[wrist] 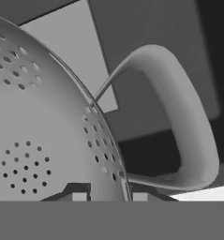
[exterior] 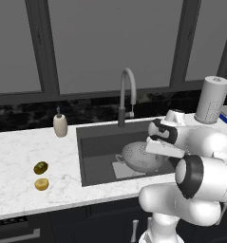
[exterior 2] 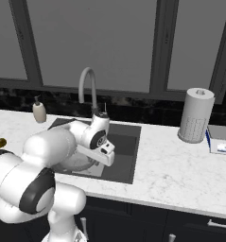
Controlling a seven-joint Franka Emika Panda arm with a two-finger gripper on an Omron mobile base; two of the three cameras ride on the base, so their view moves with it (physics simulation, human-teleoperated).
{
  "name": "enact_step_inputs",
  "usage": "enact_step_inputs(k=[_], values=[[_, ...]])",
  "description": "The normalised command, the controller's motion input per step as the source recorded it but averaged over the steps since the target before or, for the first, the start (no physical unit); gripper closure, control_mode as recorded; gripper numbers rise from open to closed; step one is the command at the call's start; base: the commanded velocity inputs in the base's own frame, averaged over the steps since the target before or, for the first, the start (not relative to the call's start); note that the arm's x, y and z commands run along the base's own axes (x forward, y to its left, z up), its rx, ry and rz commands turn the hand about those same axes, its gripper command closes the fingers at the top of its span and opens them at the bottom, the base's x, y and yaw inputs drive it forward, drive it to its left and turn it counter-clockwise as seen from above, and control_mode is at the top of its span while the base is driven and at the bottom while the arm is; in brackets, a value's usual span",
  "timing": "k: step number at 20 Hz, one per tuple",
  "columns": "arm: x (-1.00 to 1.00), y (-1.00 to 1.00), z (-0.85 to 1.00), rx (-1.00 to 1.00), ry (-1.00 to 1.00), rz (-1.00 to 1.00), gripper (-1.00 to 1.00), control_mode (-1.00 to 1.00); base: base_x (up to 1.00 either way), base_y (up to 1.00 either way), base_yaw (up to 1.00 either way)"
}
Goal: Put the colander in the sink, put the kiwi, kiwi in the colander, and turn on the sink faucet and pour water over the colander.
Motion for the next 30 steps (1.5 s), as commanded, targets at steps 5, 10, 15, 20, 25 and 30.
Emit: enact_step_inputs(k=[5, 10, 15, 20, 25, 30], values=[[0.21, -0.04, -0.09, -0.01, 0.05, 0.0, 1.0, -1.0, 0.0, 0.0, 0.0], [0.38, 0.07, -0.07, -0.01, 0.06, 0.0, 1.0, -1.0, 0.0, 0.0, 0.0], [0.33, 0.0, -0.04, 0.0, 0.0, 0.0, 1.0, -1.0, 0.0, 0.0, 0.0], [0.1, 0.0, -0.21, -0.01, 0.0, 0.0, 1.0, -1.0, 0.0, 0.0, 0.0], [0.03, 0.06, -0.3, 0.0, 0.0, 0.0, 1.0, -1.0, 0.0, 0.0, 0.0], [0.12, 0.01, -0.21, 0.0, 0.0, 0.0, 1.0, -1.0, 0.0, 0.0, 0.0]])
